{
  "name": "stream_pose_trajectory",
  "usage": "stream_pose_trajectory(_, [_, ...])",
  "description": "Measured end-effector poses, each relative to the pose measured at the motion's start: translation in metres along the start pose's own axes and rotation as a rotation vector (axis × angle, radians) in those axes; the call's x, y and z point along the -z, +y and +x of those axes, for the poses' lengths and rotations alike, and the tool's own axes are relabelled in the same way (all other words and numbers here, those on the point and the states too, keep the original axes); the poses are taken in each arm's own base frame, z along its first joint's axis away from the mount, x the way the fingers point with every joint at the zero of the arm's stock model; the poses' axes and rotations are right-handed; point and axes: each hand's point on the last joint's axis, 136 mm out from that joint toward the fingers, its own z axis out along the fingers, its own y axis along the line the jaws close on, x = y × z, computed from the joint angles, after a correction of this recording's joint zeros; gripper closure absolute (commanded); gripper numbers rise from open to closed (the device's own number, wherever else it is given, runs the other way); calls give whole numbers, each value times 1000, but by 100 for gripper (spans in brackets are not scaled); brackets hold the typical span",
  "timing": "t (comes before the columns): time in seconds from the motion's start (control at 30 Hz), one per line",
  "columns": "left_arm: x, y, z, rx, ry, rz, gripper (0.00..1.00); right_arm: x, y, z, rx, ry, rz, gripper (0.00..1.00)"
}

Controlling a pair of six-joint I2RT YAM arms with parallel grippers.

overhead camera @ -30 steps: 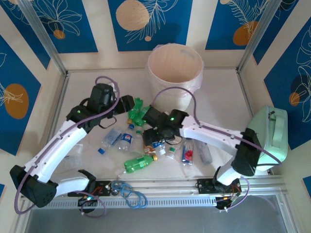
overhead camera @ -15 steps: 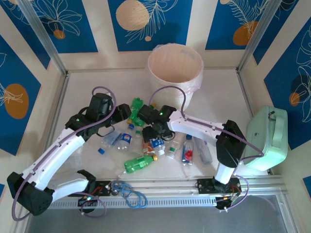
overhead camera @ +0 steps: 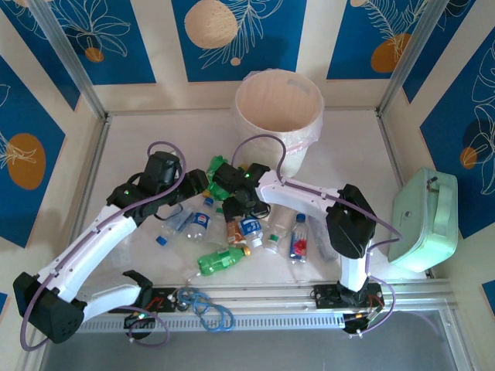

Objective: Put the plastic bottles in the bin

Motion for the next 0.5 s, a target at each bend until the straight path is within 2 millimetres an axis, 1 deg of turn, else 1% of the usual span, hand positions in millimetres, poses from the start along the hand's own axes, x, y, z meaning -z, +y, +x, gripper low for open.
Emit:
stream_pose_trajectory(0.27, [-3,4,4,1,10,-11,32,-11,-2,0,4,19,22,24])
stream_pose_trajectory(0.5, [-3,3,3,14,6,-7,32,-12,-2,-2,7,17,24,29])
